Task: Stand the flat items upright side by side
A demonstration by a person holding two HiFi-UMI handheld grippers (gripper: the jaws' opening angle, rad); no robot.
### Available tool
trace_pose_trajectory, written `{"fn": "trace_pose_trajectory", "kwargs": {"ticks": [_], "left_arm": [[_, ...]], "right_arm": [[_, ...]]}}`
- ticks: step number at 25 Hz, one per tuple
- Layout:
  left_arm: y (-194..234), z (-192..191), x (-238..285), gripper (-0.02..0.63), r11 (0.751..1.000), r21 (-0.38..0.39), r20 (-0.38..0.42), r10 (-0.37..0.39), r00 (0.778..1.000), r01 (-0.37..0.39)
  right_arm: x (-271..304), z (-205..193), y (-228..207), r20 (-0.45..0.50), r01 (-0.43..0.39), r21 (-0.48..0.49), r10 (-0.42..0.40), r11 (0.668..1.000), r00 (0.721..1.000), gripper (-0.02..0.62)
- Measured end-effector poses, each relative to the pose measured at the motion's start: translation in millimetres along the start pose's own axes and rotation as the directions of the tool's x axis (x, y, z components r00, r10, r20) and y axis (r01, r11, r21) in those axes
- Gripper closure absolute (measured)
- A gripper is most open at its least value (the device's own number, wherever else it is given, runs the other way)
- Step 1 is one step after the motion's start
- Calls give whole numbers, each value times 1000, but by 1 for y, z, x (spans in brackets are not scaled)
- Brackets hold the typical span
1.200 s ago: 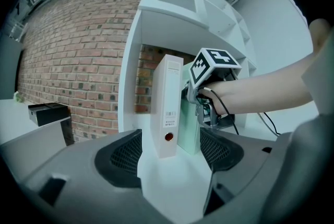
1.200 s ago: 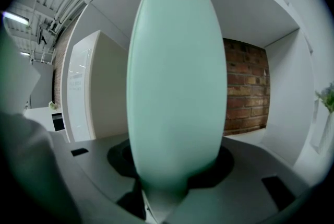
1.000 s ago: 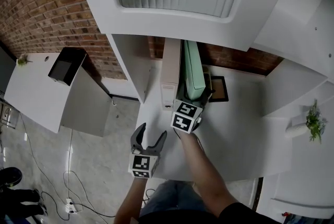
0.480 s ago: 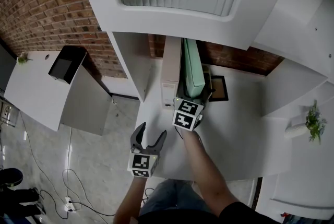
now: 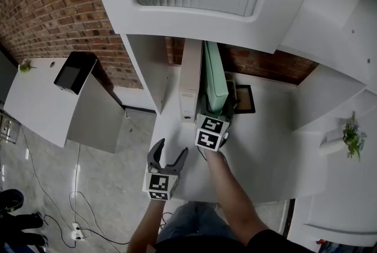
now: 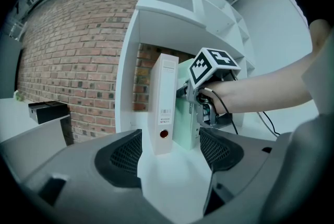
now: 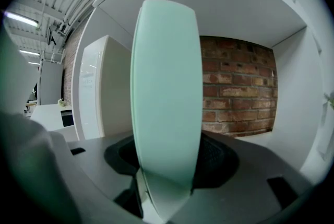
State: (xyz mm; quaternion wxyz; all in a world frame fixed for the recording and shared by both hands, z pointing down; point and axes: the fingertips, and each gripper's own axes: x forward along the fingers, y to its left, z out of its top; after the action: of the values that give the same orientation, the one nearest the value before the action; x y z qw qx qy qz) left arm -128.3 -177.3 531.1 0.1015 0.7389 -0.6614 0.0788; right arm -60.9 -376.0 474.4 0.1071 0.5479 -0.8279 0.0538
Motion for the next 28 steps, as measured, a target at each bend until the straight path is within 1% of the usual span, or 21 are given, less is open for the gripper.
{"fn": "trace_pose_trajectory", "kwargs": {"ticks": [7,13,16,19,20,21,23,24,25,27,28], "left_arm": [[-5,1,-5,261,1000,2,3,-3,1000,3],[-10,10,-15,261,1000,24,12,-18,1000,18],[-15,19,-21,261,999,39,23,-30,999,29],[-24,38,-23,265,998,41,64,-47,997,44],[-29,46,-23,276,998,44,80,-55,995,51],[-35,54,-22,311,997,49,97,-66,993,61],[-49,72,-20,437,994,61,132,-95,987,87],[-58,81,-19,467,992,69,151,-111,982,101],[-66,90,-18,485,990,79,172,-126,977,114],[-84,108,-15,542,985,102,212,-157,965,138],[-93,116,-14,555,982,111,228,-174,958,152]], "right_arm": [[-27,-3,1,16,-31,0,31,1000,999,360],[-72,-3,-3,40,-87,24,86,996,995,344],[-107,-1,-17,62,-102,47,99,994,993,344],[-138,3,-39,107,-116,45,111,992,988,348],[-148,6,-47,127,-124,41,118,991,985,365],[-158,10,-56,149,-132,39,125,990,981,389],[-180,17,-77,192,-136,35,127,990,973,454],[-190,20,-88,210,-125,32,116,992,971,474],[-201,22,-101,224,-107,33,97,994,970,506],[-222,24,-130,241,-56,44,44,997,969,576],[-231,25,-144,247,-30,52,17,998,969,584]]}}
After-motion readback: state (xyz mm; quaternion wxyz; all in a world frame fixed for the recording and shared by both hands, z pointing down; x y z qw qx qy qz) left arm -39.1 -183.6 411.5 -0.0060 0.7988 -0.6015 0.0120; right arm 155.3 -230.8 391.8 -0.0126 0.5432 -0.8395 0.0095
